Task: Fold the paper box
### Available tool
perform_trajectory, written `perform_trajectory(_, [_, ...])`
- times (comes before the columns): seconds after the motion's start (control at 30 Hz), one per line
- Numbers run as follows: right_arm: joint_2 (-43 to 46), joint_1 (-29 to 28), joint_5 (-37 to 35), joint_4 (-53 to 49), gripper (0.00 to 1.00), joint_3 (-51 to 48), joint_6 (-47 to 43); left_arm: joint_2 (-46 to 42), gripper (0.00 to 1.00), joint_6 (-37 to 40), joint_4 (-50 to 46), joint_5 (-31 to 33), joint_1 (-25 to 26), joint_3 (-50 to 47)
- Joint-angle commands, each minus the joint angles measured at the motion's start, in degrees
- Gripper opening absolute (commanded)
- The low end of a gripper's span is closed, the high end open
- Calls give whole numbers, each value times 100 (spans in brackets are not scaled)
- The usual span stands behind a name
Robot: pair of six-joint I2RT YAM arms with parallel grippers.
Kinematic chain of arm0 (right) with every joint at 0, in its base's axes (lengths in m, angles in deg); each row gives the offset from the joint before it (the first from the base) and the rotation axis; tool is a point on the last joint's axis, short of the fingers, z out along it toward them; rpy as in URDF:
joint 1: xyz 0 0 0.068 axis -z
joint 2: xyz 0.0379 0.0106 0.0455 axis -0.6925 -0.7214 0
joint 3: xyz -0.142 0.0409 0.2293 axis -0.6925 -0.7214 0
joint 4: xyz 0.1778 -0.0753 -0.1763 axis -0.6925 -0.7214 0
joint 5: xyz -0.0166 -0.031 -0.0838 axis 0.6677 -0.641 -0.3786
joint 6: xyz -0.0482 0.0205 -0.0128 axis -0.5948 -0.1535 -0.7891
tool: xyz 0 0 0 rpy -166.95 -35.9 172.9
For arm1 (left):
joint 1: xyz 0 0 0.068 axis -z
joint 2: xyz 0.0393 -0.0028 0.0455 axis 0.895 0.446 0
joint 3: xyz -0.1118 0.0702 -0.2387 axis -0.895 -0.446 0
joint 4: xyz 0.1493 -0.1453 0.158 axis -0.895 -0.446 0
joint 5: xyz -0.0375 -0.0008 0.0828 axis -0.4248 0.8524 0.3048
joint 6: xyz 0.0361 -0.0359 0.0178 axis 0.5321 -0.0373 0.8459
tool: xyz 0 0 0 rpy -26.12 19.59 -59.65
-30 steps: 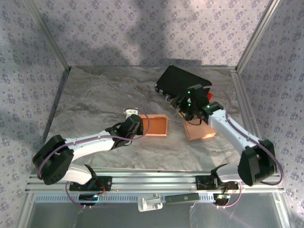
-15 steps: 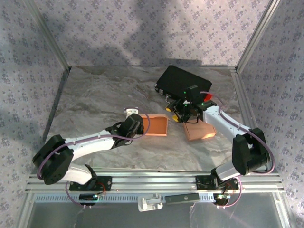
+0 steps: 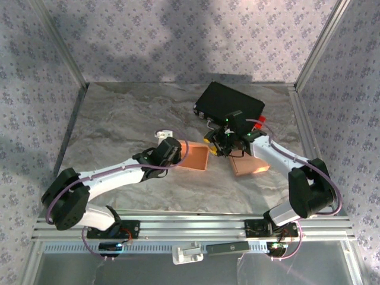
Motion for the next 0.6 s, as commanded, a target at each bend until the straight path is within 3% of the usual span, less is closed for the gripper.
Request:
perform_trajectory(0.0, [-91, -56, 37, 184, 45, -31, 205, 107, 4, -320, -203, 35, 52, 205])
perform_trajectory(0.57, [-363, -73, 79, 432, 34, -136, 3, 239, 7, -190, 838, -237, 43, -279])
